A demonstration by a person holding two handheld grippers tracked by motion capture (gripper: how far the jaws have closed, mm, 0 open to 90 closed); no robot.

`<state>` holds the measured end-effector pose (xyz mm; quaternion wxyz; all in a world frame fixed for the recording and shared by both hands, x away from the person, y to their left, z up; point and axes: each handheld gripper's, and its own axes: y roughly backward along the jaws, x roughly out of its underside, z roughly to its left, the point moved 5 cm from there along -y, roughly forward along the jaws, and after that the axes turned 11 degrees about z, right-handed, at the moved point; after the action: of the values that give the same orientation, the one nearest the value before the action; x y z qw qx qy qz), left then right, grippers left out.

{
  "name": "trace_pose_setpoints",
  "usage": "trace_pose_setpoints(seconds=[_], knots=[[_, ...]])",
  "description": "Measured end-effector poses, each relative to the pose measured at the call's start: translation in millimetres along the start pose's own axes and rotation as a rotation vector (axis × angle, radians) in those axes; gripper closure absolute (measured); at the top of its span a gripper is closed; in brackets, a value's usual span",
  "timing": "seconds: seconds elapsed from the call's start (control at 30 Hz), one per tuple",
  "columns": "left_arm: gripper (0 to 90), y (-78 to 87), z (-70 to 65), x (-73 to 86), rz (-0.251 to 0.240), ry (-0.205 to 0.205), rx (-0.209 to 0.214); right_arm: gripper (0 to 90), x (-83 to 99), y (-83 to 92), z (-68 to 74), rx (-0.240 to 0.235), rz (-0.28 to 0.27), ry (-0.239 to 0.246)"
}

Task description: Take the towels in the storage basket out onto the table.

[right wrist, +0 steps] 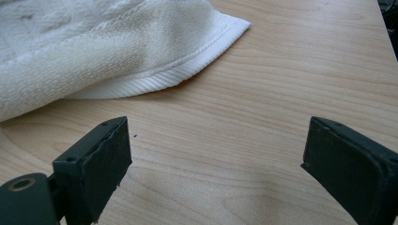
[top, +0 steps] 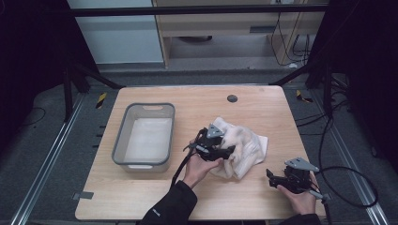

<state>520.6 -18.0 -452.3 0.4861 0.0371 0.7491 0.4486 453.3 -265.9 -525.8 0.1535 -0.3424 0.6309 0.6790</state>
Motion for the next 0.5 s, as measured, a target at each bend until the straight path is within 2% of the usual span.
trace_pose_setpoints(seconds=[0.23,0.5], knots=[[32.8,4.7,2.1,6.3,0.002,-0.025,-0.009,7.6,0.0,0.0,0.1,-0.001,-0.001,0.001],[25.1,17.4,6.6,17.5,0.011,-0.048,-0.019,7.5,0.3,0.1,-0.6,0.001,0.000,-0.001]])
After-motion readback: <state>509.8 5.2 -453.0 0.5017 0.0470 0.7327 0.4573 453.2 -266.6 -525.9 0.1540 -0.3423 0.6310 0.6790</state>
